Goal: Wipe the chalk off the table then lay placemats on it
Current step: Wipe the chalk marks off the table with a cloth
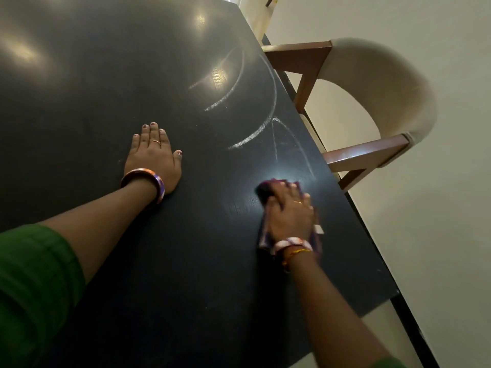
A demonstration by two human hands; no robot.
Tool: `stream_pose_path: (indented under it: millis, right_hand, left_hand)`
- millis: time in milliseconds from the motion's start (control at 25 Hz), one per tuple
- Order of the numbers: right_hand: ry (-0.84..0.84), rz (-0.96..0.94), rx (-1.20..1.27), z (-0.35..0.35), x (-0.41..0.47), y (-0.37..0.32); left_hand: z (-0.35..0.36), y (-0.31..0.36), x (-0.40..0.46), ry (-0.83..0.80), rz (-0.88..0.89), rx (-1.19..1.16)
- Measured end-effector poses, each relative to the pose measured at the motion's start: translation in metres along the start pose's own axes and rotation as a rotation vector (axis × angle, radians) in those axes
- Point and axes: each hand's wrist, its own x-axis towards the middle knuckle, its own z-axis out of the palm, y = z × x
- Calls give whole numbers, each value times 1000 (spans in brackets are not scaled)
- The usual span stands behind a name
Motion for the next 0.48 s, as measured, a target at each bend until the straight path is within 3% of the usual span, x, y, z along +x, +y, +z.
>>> stream_pose_path:
  millis: [80, 160, 240, 360, 480]
  right_hand:
    - [-109, -315, 4, 12, -31, -42]
    - [-202, -395, -5, 6, -39, -33]
    - [-118, -258, -44, -6, -30, 28]
    - [-44, 92, -33, -39, -32, 147]
    - [13, 150, -66, -52, -41, 181]
  left_hand:
    - [-2, -1, 0, -16, 1, 23]
    - [-4, 0, -4, -7, 2, 59]
    - [-6, 3, -10, 23, 0, 129]
    - [-11, 15, -30, 12, -64, 170]
    - [-5, 47, -69, -19, -138, 100]
